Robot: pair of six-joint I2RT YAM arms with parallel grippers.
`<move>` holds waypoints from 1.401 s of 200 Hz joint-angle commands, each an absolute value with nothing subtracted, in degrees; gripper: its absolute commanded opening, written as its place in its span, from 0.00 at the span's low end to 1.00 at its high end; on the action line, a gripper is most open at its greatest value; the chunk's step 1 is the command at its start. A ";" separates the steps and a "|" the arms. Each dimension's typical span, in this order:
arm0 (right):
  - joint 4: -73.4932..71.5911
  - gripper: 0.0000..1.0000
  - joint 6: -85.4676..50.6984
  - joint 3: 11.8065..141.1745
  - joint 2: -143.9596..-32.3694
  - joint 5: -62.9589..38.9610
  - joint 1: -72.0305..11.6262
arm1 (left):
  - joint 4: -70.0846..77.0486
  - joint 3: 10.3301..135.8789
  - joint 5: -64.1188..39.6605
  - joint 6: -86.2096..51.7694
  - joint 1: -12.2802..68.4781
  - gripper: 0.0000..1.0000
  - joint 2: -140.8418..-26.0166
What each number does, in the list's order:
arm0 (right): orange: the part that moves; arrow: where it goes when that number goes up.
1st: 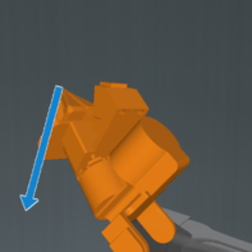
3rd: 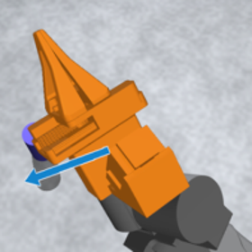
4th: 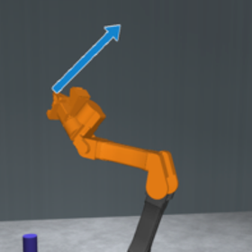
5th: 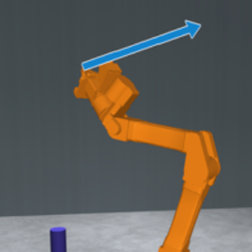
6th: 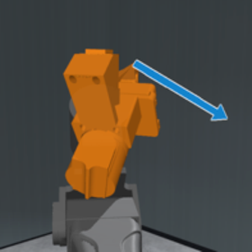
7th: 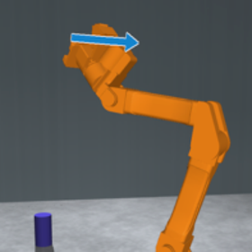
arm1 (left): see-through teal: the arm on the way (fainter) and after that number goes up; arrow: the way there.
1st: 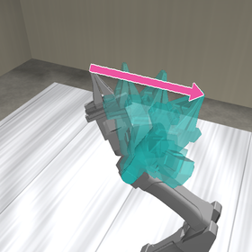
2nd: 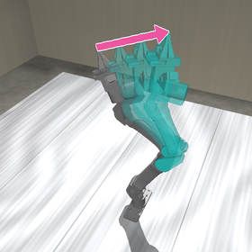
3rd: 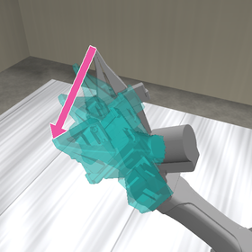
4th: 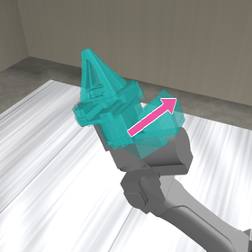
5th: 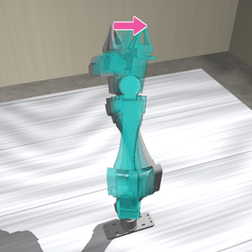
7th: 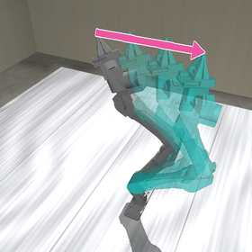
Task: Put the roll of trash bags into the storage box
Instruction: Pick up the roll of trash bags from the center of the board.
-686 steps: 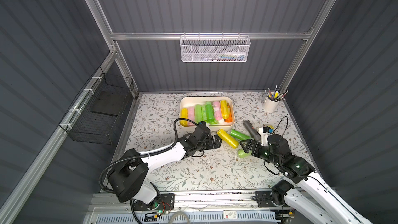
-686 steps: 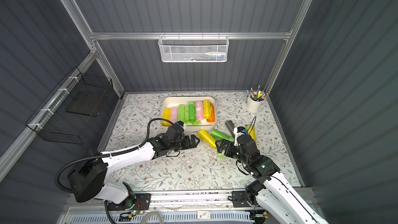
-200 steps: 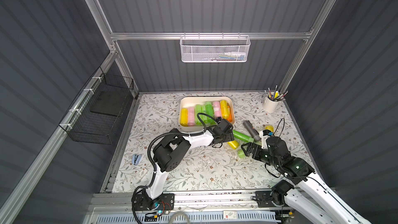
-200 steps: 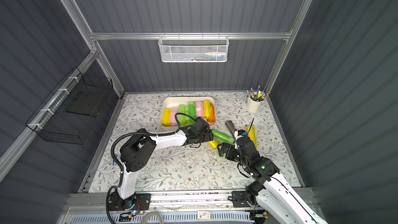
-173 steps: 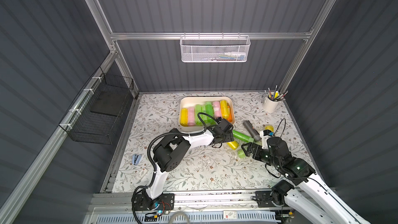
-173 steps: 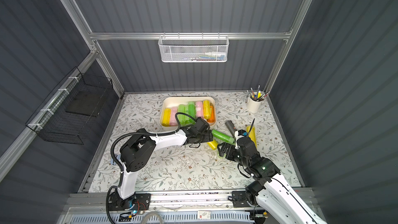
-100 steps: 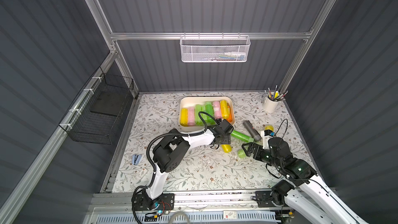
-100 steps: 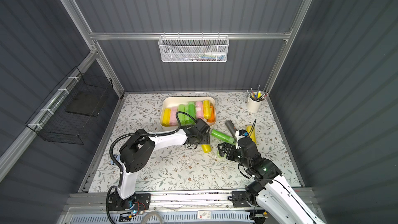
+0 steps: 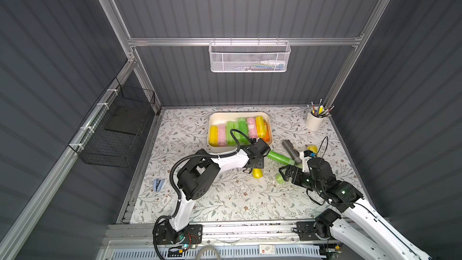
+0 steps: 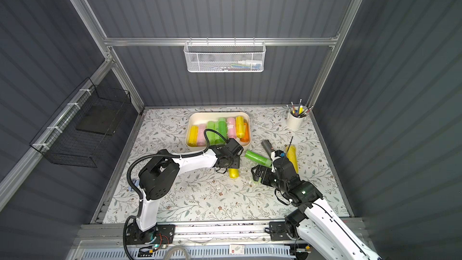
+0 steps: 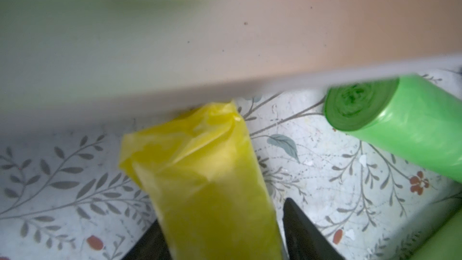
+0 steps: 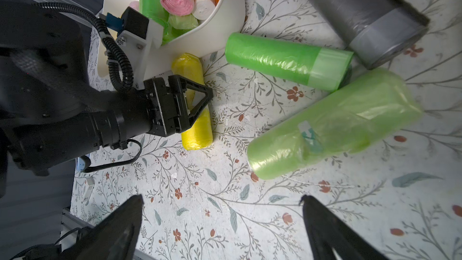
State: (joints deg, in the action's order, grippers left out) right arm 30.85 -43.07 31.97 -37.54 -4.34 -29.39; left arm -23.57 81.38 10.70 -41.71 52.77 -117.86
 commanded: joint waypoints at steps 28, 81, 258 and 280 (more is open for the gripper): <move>29.87 0.99 -44.19 32.96 -37.57 -6.64 -29.23 | -25.98 78.03 8.76 -42.08 52.25 0.54 -117.06; 27.51 0.99 -46.38 31.49 -37.37 -9.92 -29.14 | -24.15 76.60 6.55 -41.74 52.12 0.46 -113.97; 20.53 0.99 -53.96 35.31 -41.31 -14.37 -28.99 | -25.02 66.49 5.68 -37.81 51.11 0.42 -90.52; 20.39 0.99 -53.29 37.69 -43.33 -15.03 -29.00 | -25.00 65.31 5.59 -37.80 49.53 0.42 -86.99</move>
